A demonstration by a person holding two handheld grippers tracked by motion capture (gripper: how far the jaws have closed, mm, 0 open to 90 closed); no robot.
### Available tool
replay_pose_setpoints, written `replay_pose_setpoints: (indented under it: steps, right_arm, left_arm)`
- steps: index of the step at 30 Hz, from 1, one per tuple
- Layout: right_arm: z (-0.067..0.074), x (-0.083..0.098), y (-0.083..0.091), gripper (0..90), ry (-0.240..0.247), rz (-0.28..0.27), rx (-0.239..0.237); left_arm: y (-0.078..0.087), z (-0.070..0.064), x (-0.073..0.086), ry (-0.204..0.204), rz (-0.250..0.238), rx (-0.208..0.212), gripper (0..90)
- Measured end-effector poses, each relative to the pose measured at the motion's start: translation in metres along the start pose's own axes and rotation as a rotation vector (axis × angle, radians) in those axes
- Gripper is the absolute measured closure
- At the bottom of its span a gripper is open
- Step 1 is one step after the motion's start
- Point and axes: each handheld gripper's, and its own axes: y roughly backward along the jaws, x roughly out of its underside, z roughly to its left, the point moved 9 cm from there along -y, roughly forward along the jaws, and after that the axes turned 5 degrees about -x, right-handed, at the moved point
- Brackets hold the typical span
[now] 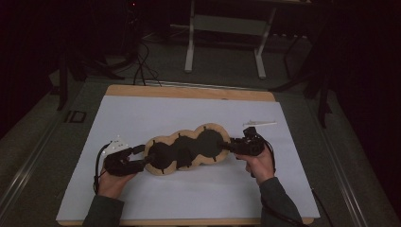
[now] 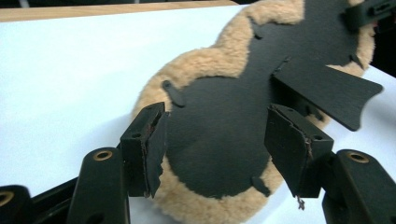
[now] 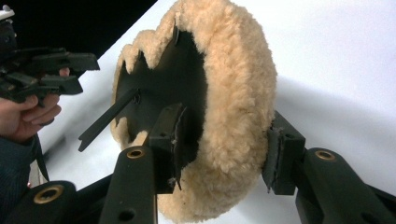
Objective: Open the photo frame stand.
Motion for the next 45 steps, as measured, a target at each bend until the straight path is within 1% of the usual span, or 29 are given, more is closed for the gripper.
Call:
replay_pose_setpoints:
  steps: [3, 5, 7, 12, 17, 20, 25, 27, 29, 30, 34, 36, 39, 41, 43, 45]
  right_arm:
    - [0.0, 0.0, 0.0, 54.9, 0.006, 0.004, 0.0]
    - [0.0, 0.001, 0.0, 54.8, 0.01, 0.006, 0.001]
    - [-0.001, 0.001, 0.0, 54.8, 0.015, 0.008, 0.002]
    - [-0.001, 0.003, 0.001, 54.7, 0.036, 0.017, 0.006]
    - [0.001, 0.003, 0.001, 54.6, 0.066, 0.026, 0.012]
    - [0.002, 0.003, 0.002, 54.6, 0.076, 0.03, 0.015]
    - [0.001, 0.005, 0.002, 54.3, 0.093, 0.035, 0.021]
    - [0.0, 0.006, 0.002, 54.3, 0.094, 0.037, 0.022]
    - [0.0, 0.006, 0.002, 54.2, 0.097, 0.039, 0.022]
    - [0.0, 0.007, 0.002, 54.2, 0.1, 0.04, 0.022]
    - [-0.001, 0.007, 0.002, 54.1, 0.108, 0.042, 0.023]
    - [-0.001, 0.008, 0.002, 54.1, 0.111, 0.044, 0.025]
    - [-0.001, 0.009, 0.002, 54.0, 0.119, 0.045, 0.028]
    - [-0.002, 0.009, 0.002, 54.0, 0.123, 0.047, 0.029]
    - [-0.002, 0.01, 0.002, 53.9, 0.128, 0.049, 0.029]
    - [-0.001, 0.01, 0.003, 53.9, 0.131, 0.051, 0.031]
  left_arm:
    - [-0.001, 0.004, 0.001, 0.013, 0.001, -0.003, 38.3]
    - [-0.002, 0.007, 0.001, 0.023, -0.001, -0.012, 35.5]
    - [-0.003, 0.009, 0.002, 0.027, 0.003, -0.015, 34.7]
    - [-0.009, 0.015, 0.007, 0.033, 0.031, -0.03, 32.7]
    - [-0.012, 0.015, 0.011, 0.03, 0.061, -0.03, 31.4]
    - [-0.012, 0.015, 0.014, 0.023, 0.076, -0.021, 31.9]
    - [-0.012, 0.015, 0.018, 0.032, 0.09, -0.009, 32.5]
    - [-0.013, 0.014, 0.02, 0.035, 0.102, 0.004, 32.6]
    - [-0.014, 0.013, 0.021, 0.028, 0.11, 0.015, 36.2]
    - [-0.015, 0.013, 0.022, 0.028, 0.113, 0.016, 36.2]
    - [-0.014, 0.014, 0.022, 0.048, 0.111, 0.029, 36.3]
    - [-0.013, 0.016, 0.022, 0.051, 0.105, 0.013, 39.0]
    - [-0.013, 0.018, 0.022, 0.076, 0.094, 0.019, 40.3]
    - [-0.013, 0.018, 0.023, 0.082, 0.099, 0.022, 40.3]
    - [-0.015, 0.017, 0.025, 0.086, 0.112, 0.035, 40.2]
    - [-0.017, 0.015, 0.027, 0.078, 0.13, 0.04, 40.2]
